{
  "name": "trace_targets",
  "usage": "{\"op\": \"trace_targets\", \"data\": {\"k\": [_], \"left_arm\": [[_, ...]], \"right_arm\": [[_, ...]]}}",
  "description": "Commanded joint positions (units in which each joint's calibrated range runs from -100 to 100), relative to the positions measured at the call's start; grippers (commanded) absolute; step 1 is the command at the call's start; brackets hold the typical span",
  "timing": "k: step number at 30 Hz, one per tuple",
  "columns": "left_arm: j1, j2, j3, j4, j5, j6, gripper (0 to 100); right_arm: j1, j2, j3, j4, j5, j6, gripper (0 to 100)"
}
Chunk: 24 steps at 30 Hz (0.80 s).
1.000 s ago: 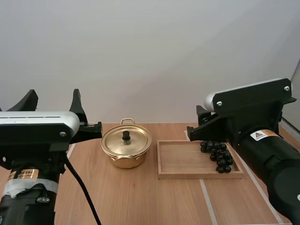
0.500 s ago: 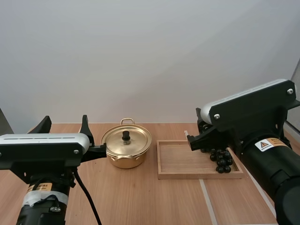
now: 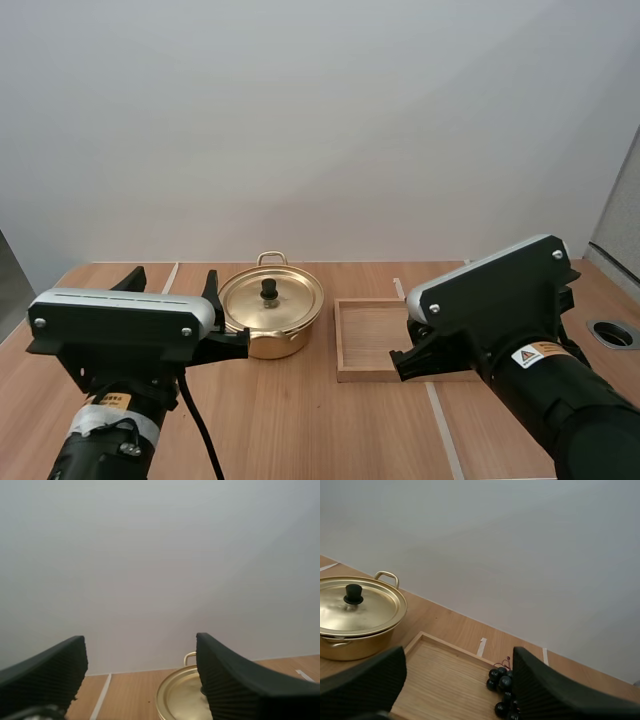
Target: Open the pot, put the pineapple inside, and close it
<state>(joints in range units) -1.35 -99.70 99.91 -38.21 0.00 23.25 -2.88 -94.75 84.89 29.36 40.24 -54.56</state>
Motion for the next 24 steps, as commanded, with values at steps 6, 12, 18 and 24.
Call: {"op": "trace_targets", "data": {"k": [6, 12, 18, 24], "left_arm": [[1.05, -0.30, 0.09, -0.99, 4.91, -5.13, 100], [1.77, -0.30, 0.09, -0.99, 4.91, -6.85, 100], [1.77, -0.30, 0.09, -0.48, 4.08, -6.86, 100], [2.45, -0.30, 0.09, 0.13, 12.10, -7.99, 100]], "right_arm": [[0.09, -0.54, 0.31, -0.56, 0.93, 6.21, 100], [0.09, -0.54, 0.31, 0.31, 0.93, 6.45, 100], [0.09, -0.54, 0.31, 0.31, 0.93, 6.45, 100], [0.09, -0.54, 0.31, 0.33, 3.80, 6.45, 100]]}}
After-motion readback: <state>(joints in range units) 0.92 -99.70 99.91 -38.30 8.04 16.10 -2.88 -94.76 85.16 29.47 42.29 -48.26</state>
